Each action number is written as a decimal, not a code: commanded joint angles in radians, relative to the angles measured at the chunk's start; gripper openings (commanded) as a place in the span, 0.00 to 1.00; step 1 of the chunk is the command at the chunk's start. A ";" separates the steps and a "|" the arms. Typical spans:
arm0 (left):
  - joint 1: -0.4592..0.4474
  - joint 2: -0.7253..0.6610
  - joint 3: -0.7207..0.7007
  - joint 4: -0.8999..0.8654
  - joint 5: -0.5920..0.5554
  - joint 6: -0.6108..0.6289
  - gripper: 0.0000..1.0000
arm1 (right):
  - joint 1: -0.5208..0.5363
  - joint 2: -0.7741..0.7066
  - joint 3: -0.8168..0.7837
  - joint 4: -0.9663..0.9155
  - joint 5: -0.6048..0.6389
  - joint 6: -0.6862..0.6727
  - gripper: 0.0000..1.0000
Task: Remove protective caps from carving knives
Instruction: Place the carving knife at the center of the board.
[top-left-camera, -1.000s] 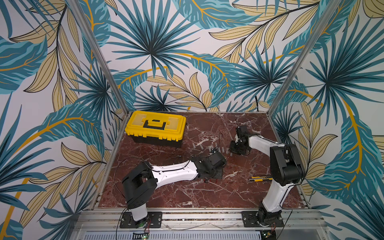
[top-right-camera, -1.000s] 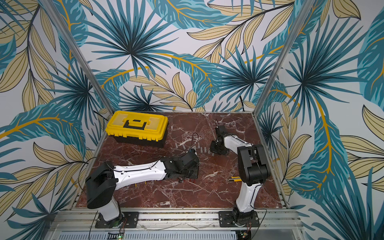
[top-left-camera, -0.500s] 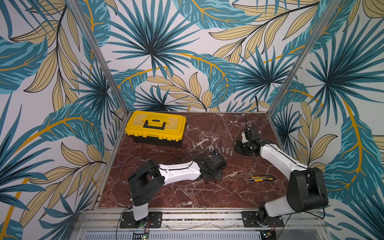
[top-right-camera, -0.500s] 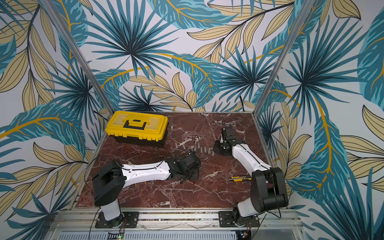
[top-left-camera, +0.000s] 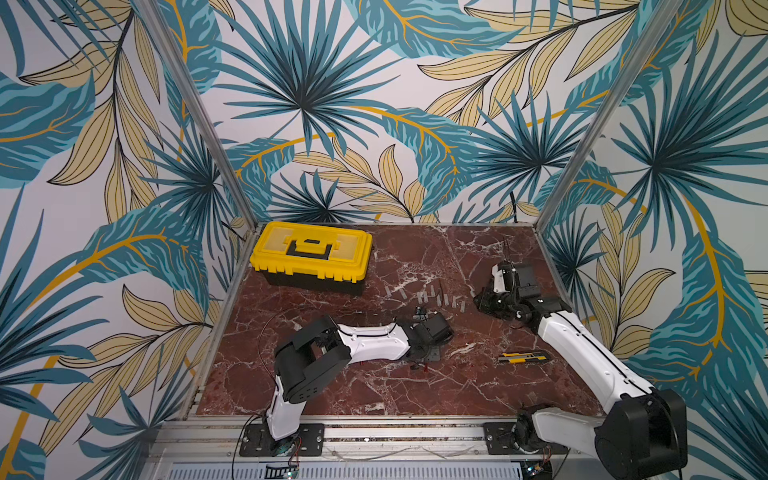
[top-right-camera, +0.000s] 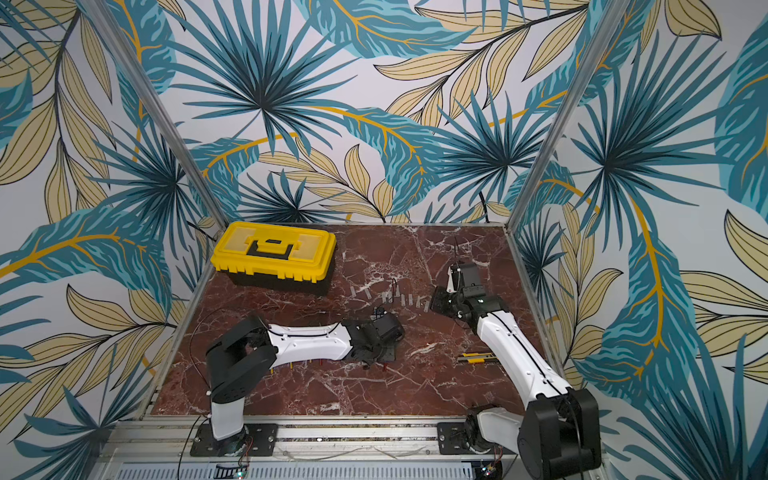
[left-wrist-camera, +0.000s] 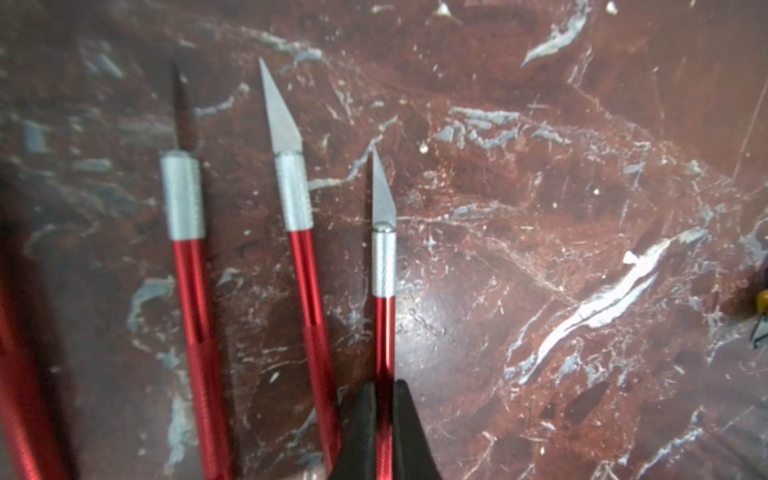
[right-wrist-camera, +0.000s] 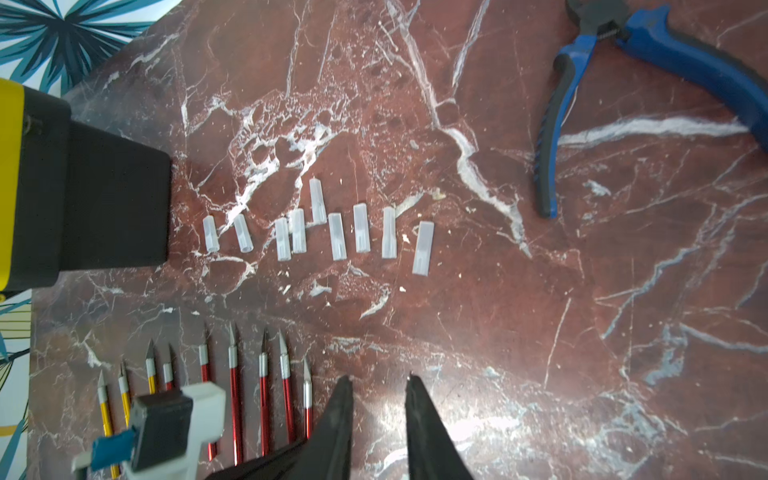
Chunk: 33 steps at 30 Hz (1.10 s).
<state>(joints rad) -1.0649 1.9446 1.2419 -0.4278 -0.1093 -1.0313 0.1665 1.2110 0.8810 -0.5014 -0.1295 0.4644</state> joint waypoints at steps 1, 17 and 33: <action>0.007 0.031 0.061 0.009 -0.011 -0.013 0.00 | 0.016 -0.026 -0.044 -0.025 -0.017 0.018 0.25; 0.029 0.064 0.085 0.010 0.009 -0.013 0.22 | 0.039 -0.066 -0.103 -0.003 -0.018 0.036 0.25; 0.028 0.038 0.091 0.009 0.008 0.009 0.30 | 0.047 -0.077 -0.109 -0.010 -0.012 0.042 0.25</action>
<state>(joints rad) -1.0397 1.9957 1.3075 -0.3973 -0.0971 -1.0397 0.2058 1.1519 0.7849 -0.5026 -0.1429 0.4973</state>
